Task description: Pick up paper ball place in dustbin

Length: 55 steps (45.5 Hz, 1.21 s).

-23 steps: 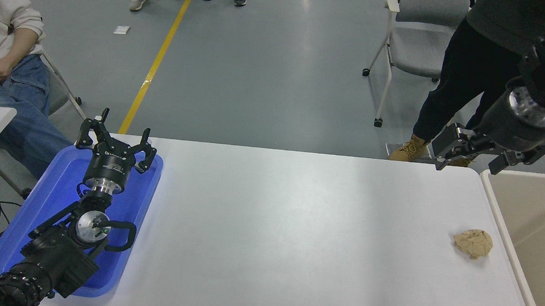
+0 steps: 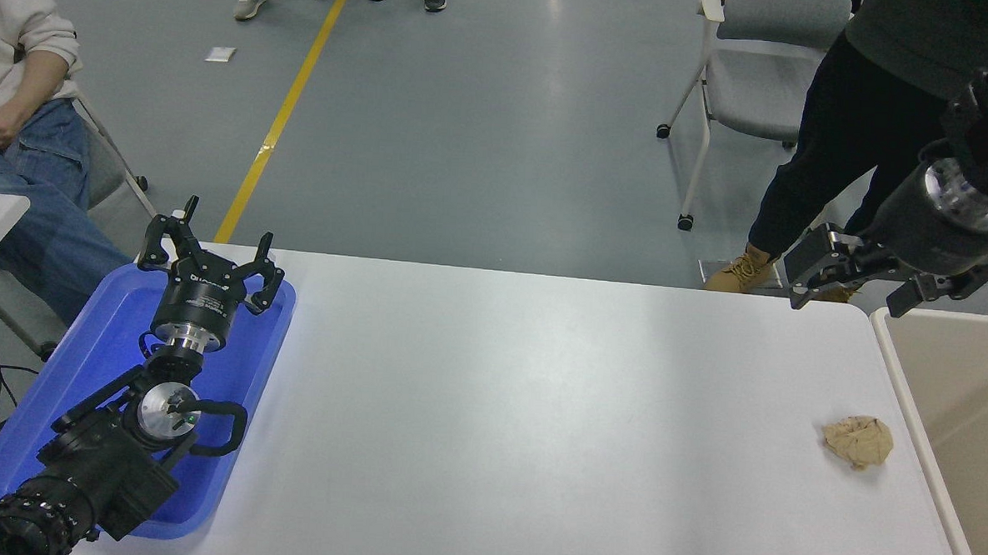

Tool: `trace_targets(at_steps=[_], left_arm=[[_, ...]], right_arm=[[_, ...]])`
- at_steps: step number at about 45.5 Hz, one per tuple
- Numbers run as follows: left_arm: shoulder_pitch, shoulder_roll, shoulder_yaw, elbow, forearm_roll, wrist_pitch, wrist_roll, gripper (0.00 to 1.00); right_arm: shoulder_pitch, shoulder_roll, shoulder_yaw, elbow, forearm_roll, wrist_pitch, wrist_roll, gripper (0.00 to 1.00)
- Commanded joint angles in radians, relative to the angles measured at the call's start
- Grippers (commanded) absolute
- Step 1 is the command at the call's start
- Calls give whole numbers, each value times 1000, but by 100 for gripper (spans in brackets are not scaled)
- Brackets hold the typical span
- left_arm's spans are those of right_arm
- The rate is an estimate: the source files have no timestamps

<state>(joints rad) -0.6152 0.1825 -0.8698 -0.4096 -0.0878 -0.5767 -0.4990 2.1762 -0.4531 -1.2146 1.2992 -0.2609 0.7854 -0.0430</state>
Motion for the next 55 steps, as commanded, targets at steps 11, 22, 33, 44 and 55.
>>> trace_targets(at_steps=[11,22,33,44,55], left_arm=[[0,0,0,0,0,0,-1,100],[0,0,0,0,0,0,-1,100],[0,0,0,0,0,0,-1,100],[0,0,0,0,0,0,-1,100],[0,0,0,0,-1,0,-1,100]], right_arm=[[-1,5,15,-15,12,0,0,100],[-1,2,12,-17,12,0,0,100],[-12,5,12,-26,12,0,0,100],[-39,7,15,-72,12,0,0,100],[-52,-3,15,-77,12,0,2,100]])
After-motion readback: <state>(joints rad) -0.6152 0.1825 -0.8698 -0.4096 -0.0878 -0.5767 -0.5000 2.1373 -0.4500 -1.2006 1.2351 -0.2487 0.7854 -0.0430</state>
